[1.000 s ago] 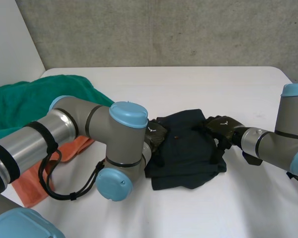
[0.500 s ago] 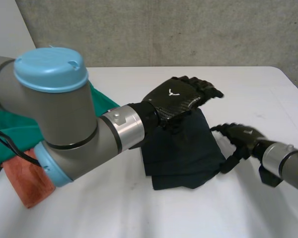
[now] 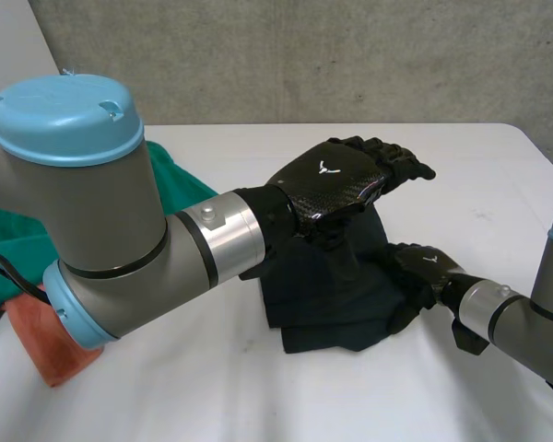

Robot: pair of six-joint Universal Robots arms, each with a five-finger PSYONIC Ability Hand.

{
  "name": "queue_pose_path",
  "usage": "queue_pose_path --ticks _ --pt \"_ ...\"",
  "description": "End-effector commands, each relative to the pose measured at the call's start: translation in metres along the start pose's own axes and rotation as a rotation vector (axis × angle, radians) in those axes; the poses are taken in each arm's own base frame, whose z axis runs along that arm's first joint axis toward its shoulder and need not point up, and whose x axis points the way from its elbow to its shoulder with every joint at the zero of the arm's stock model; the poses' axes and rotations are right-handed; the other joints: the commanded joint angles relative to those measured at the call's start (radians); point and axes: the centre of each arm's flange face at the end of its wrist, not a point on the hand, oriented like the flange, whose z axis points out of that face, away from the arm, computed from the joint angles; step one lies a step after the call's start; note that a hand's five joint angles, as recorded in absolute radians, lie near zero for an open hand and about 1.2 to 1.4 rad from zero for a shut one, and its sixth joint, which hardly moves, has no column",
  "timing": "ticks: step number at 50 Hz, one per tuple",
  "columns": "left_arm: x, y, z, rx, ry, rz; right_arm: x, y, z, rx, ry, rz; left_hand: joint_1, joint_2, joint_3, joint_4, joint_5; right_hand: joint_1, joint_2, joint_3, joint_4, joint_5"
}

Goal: Fold the laundry.

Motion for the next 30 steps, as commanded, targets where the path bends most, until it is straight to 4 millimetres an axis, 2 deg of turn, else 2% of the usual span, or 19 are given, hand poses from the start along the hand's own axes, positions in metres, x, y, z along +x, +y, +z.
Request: queue_pose_path --ticks 1,4,5,10,11,13,14,15,16,17,18,20,21,23,24,27,29,30 --pt "0.000 -0.001 0.001 0.006 0.000 0.004 0.002 -0.012 0.009 0.049 -0.004 0.047 0.000 -0.025 -0.018 -0.021 -0.041 0.933 0.928 0.931 0.933 0.933" --pt "-0.001 -0.003 0.001 0.010 -0.004 0.007 0.011 -0.026 0.015 0.112 0.012 0.064 0.000 -0.025 -0.018 -0.021 -0.041 0.933 0.928 0.931 0.933 0.933" --pt "-0.002 -0.004 0.001 0.012 -0.004 0.008 0.019 -0.037 0.020 0.151 0.033 0.067 0.000 -0.025 -0.018 -0.021 -0.041 0.933 0.928 0.931 0.933 0.933" --pt "-0.004 -0.005 0.001 0.015 -0.024 0.011 0.046 -0.064 0.041 0.251 0.131 0.121 0.000 -0.025 -0.018 -0.021 -0.041 0.933 0.928 0.931 0.933 0.933" --pt "-0.004 -0.006 0.001 0.016 -0.026 0.012 0.059 -0.077 0.048 0.299 0.174 0.137 0.000 -0.025 -0.018 -0.021 -0.041 0.933 0.928 0.931 0.933 0.933" --pt "-0.006 -0.007 0.001 0.019 -0.034 0.014 0.077 -0.085 0.056 0.335 0.223 0.154 0.000 -0.025 -0.018 -0.021 -0.041 0.933 0.928 0.931 0.933 0.933" --pt "-0.006 -0.009 0.001 0.023 -0.034 0.015 0.100 -0.090 0.062 0.364 0.283 0.180 0.000 -0.025 -0.018 -0.021 -0.041 0.933 0.928 0.931 0.933 0.933" --pt "-0.007 -0.010 0.001 0.028 -0.038 0.018 0.113 -0.092 0.064 0.382 0.318 0.188 0.000 -0.025 -0.018 -0.021 -0.041 0.933 0.928 0.931 0.933 0.933" --pt "-0.007 -0.012 0.001 0.033 -0.038 0.020 0.135 -0.096 0.067 0.408 0.383 0.197 0.000 -0.025 -0.018 -0.021 -0.041 0.933 0.928 0.931 0.933 0.933" --pt "-0.007 -0.013 0.001 0.035 -0.040 0.020 0.143 -0.098 0.068 0.421 0.412 0.196 0.000 -0.025 -0.018 -0.021 -0.041 0.933 0.928 0.931 0.933 0.933" --pt "-0.008 -0.014 0.002 0.040 -0.042 0.024 0.161 -0.102 0.070 0.451 0.469 0.206 0.000 -0.025 -0.018 -0.021 -0.041 0.933 0.928 0.931 0.933 0.933" --pt "-0.008 -0.015 0.002 0.043 -0.045 0.026 0.174 -0.107 0.072 0.481 0.518 0.207 0.000 -0.025 -0.018 -0.021 -0.041 0.933 0.928 0.931 0.933 0.933" --pt "-0.008 -0.017 0.002 0.047 -0.052 0.028 0.187 -0.109 0.075 0.505 0.561 0.208 -0.003 -0.028 -0.020 -0.024 -0.044 0.933 0.928 0.931 0.933 0.933" --pt "-0.009 -0.018 0.003 0.050 -0.057 0.029 0.202 -0.109 0.077 0.523 0.601 0.211 -0.003 -0.028 -0.020 -0.024 -0.044 0.933 0.928 0.931 0.933 0.933" --pt "-0.009 -0.019 0.003 0.053 -0.059 0.032 0.216 -0.109 0.077 0.531 0.640 0.218 -0.003 -0.028 -0.020 -0.024 -0.044 0.933 0.928 0.931 0.933 0.933" --pt "-0.010 -0.020 0.003 0.056 -0.064 0.033 0.237 -0.109 0.077 0.544 0.684 0.225 -0.003 -0.028 -0.020 -0.024 -0.044 0.933 0.928 0.931 0.933 0.933" --pt "-0.009 -0.019 0.004 0.055 -0.062 0.028 0.268 -0.103 0.072 0.556 0.733 0.231 -0.003 -0.028 -0.020 -0.024 -0.044 0.933 0.928 0.931 0.933 0.933" --pt "-0.009 -0.019 0.004 0.055 -0.062 0.025 0.275 -0.100 0.070 0.556 0.744 0.234 -0.003 -0.028 -0.020 -0.024 -0.044 0.933 0.928 0.931 0.933 0.933"
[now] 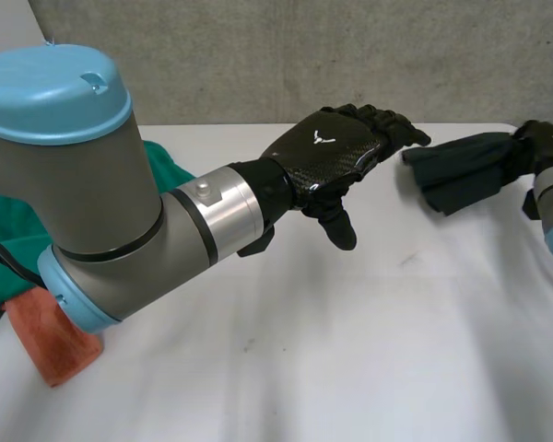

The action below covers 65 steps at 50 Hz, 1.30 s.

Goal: Fold the laundry.

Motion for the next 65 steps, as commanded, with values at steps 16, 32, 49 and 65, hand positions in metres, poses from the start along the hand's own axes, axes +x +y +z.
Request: queue_pose_path --ticks 16,32,49,65 --pt "0.003 0.005 0.003 -0.005 0.007 -0.020 0.112 0.000 0.029 -0.008 0.143 -0.024 -0.004 -0.020 -0.011 -0.014 -0.044 0.344 0.257 0.268 0.178 0.244" --pt "-0.001 -0.004 0.001 0.013 -0.033 -0.008 0.099 -0.074 0.001 0.061 0.276 -0.559 -0.004 -0.020 -0.011 -0.014 -0.044 -0.859 -0.945 -0.934 -1.025 -0.958" --pt "-0.177 0.018 -0.088 -0.201 -0.804 0.222 -0.046 -0.070 -0.159 0.063 -0.442 -0.785 -0.004 -0.020 -0.011 -0.014 -0.044 -0.859 -0.945 -0.934 -1.025 -0.958" --pt "-0.298 0.141 -0.138 -0.458 -0.949 0.304 -0.062 -0.027 -0.205 -0.040 -0.558 -0.902 0.041 0.025 0.033 0.031 0.001 -0.859 -0.945 -0.934 -1.025 -0.958"
